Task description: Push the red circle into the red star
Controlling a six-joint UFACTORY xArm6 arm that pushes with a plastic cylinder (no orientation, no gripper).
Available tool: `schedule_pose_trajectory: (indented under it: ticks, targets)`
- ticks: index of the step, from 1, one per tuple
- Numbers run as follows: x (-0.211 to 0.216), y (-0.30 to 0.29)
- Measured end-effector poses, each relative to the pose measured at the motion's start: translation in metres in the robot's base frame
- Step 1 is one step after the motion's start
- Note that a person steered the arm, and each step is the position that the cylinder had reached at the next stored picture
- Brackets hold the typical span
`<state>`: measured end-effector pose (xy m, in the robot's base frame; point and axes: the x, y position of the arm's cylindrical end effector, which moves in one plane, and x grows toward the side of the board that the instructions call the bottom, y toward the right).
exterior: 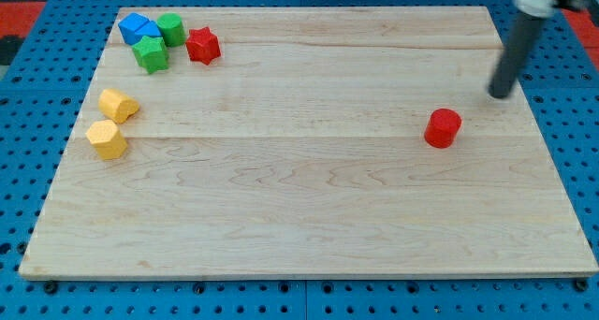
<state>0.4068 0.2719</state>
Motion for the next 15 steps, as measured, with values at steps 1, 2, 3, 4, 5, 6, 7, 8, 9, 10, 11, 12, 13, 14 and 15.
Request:
schedule_pose_trajectory:
  ticks: [1, 2, 3, 4, 5, 6, 7, 8, 9, 10, 11, 12, 13, 14, 15]
  targets:
    - [0.031, -0.071]
    - [-0.009, -0.206]
    - [-0.007, -0.172]
    - [0.017, -0.100]
    - [0.043, -0.235]
    - [-0.011, -0.320]
    - [-0.038, -0.345]
    - [0.027, -0.315]
    - [0.029, -0.391]
    - [-0.027, -0.387]
    - [-0.043, -0.388]
    - [-0.030, -0.344]
    - [-0.068, -0.371]
    - [-0.098, -0.429]
    - [-0.062, -0.405]
